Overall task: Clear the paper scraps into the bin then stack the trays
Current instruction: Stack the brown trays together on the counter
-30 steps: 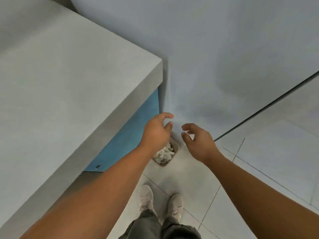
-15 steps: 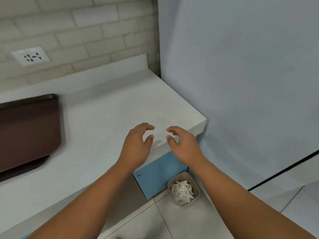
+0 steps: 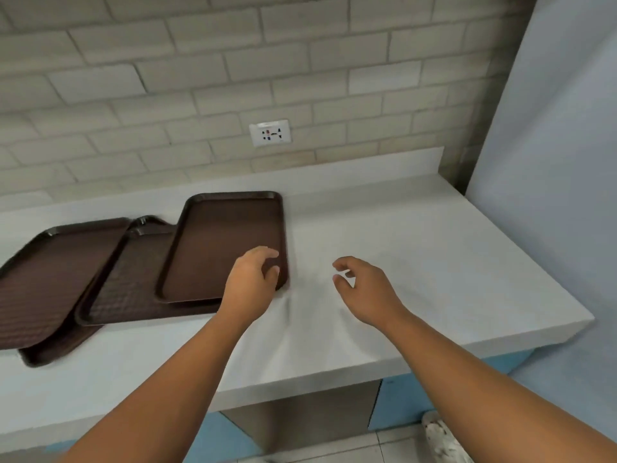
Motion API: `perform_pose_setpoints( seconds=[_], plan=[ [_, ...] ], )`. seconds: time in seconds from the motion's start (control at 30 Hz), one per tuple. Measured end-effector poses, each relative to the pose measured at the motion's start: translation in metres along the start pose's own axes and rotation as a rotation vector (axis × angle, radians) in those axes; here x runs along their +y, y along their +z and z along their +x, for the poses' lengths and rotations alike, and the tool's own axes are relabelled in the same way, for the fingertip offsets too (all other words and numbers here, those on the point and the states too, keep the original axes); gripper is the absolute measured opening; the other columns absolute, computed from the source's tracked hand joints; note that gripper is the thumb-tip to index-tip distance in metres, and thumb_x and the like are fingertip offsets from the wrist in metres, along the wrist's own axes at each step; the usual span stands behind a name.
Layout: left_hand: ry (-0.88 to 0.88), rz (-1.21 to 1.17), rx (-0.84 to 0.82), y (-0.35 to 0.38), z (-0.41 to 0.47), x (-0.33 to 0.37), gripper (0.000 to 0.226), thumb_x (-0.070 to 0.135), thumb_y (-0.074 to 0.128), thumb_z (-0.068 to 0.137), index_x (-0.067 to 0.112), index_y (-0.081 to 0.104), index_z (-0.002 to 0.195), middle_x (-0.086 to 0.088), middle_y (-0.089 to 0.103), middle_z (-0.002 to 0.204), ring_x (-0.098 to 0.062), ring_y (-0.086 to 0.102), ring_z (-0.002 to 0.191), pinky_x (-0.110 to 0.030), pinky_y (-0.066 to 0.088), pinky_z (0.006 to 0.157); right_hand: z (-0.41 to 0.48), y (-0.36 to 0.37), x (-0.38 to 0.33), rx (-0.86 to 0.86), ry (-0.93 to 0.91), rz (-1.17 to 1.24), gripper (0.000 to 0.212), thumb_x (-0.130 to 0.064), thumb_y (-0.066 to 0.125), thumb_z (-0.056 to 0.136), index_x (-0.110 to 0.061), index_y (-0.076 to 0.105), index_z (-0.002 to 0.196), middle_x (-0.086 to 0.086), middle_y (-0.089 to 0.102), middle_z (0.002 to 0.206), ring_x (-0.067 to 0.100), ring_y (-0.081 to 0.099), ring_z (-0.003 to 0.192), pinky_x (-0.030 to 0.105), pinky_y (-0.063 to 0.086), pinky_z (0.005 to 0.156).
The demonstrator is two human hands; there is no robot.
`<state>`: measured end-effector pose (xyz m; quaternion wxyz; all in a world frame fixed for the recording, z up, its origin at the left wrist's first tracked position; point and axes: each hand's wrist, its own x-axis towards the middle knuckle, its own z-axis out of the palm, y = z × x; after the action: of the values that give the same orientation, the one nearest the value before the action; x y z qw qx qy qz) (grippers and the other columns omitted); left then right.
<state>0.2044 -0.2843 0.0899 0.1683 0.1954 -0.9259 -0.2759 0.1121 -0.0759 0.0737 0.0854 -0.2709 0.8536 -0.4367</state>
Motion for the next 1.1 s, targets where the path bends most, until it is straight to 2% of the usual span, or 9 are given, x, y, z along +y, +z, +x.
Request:
perform_pose_setpoints(
  seconds=[0.13,0.3,0.5,0.63,0.73,0.8,0.9,1.0,1.1],
  plan=[
    [-0.097,0.072,0.050,-0.038,0.027,-0.080,0.032,0.022,0.058,0.097,0.022,0.059,0.129,0.004,0.058,0.134,-0.016,0.052,0.124,-0.030,0.043,0.103,0.040,0.055,-0.023,-0.065,0.037,-0.035,0.033,-0.028,0.057,0.096,-0.024,0.057,0.128,-0.009,0.060,0.127,0.013,0.058,0.113,0.024,0.044,0.094],
    [-0.214,0.120,0.051,-0.070,0.057,-0.170,0.035,0.020,0.058,0.098,0.022,0.056,0.132,0.002,0.057,0.136,-0.020,0.052,0.126,-0.037,0.047,0.102,0.083,0.113,-0.034,-0.133,0.125,-0.078,0.039,-0.026,0.058,0.096,-0.018,0.054,0.134,-0.001,0.056,0.137,0.018,0.054,0.123,0.027,0.041,0.102],
    [-0.289,0.147,0.019,-0.080,0.082,-0.232,0.050,0.020,0.058,0.096,0.014,0.043,0.144,-0.005,0.049,0.144,-0.026,0.045,0.130,-0.043,0.045,0.105,0.119,0.152,-0.039,-0.111,0.232,-0.121,0.044,-0.026,0.057,0.096,-0.019,0.047,0.138,0.005,0.047,0.137,0.022,0.054,0.120,0.027,0.042,0.101],
    [-0.438,-0.001,0.009,-0.075,0.097,-0.245,0.057,0.020,0.055,0.098,0.013,0.031,0.150,-0.012,0.052,0.139,-0.031,0.056,0.120,-0.043,0.049,0.097,0.135,0.161,-0.042,-0.079,0.318,-0.117,0.045,-0.016,0.052,0.097,-0.016,0.040,0.141,0.008,0.053,0.136,0.026,0.056,0.120,0.035,0.045,0.104],
    [-0.516,0.008,-0.011,-0.071,0.106,-0.259,0.044,0.021,0.049,0.101,0.009,0.043,0.142,-0.016,0.064,0.120,-0.033,0.062,0.104,-0.042,0.053,0.087,0.141,0.162,-0.044,-0.151,0.352,-0.146,0.045,-0.012,0.045,0.099,-0.013,0.036,0.143,0.007,0.056,0.133,0.027,0.057,0.116,0.035,0.045,0.102],
    [-0.513,-0.008,-0.025,-0.068,0.110,-0.264,0.034,0.020,0.044,0.102,0.008,0.052,0.133,-0.014,0.067,0.108,-0.030,0.062,0.092,-0.040,0.054,0.079,0.144,0.161,-0.044,-0.152,0.352,-0.163,0.038,-0.012,0.043,0.099,-0.014,0.044,0.137,0.007,0.059,0.128,0.025,0.059,0.108,0.036,0.048,0.101],
    [-0.454,-0.034,0.003,-0.067,0.114,-0.261,0.035,0.021,0.042,0.104,0.008,0.051,0.135,-0.015,0.067,0.108,-0.032,0.063,0.094,-0.038,0.051,0.076,0.146,0.155,-0.036,-0.140,0.399,-0.088,0.034,-0.013,0.047,0.096,-0.015,0.049,0.130,0.004,0.062,0.121,0.023,0.060,0.105,0.035,0.051,0.096],
    [-0.324,-0.060,0.030,-0.071,0.118,-0.244,0.032,0.021,0.041,0.104,0.011,0.052,0.133,-0.005,0.066,0.101,-0.025,0.060,0.087,-0.035,0.048,0.075,0.147,0.139,-0.027,-0.082,0.459,0.068,0.027,-0.018,0.052,0.093,-0.017,0.054,0.119,0.001,0.064,0.110,0.019,0.063,0.096,0.037,0.055,0.089],
    [-0.191,-0.085,-0.040,-0.072,0.128,-0.220,0.032,0.023,0.042,0.105,0.016,0.053,0.134,-0.004,0.067,0.112,-0.024,0.061,0.098,-0.031,0.043,0.078,0.158,0.108,-0.020,0.076,0.508,0.243,0.025,-0.020,0.052,0.092,-0.015,0.060,0.115,0.003,0.067,0.107,0.023,0.067,0.093,0.043,0.057,0.088]
  ],
)
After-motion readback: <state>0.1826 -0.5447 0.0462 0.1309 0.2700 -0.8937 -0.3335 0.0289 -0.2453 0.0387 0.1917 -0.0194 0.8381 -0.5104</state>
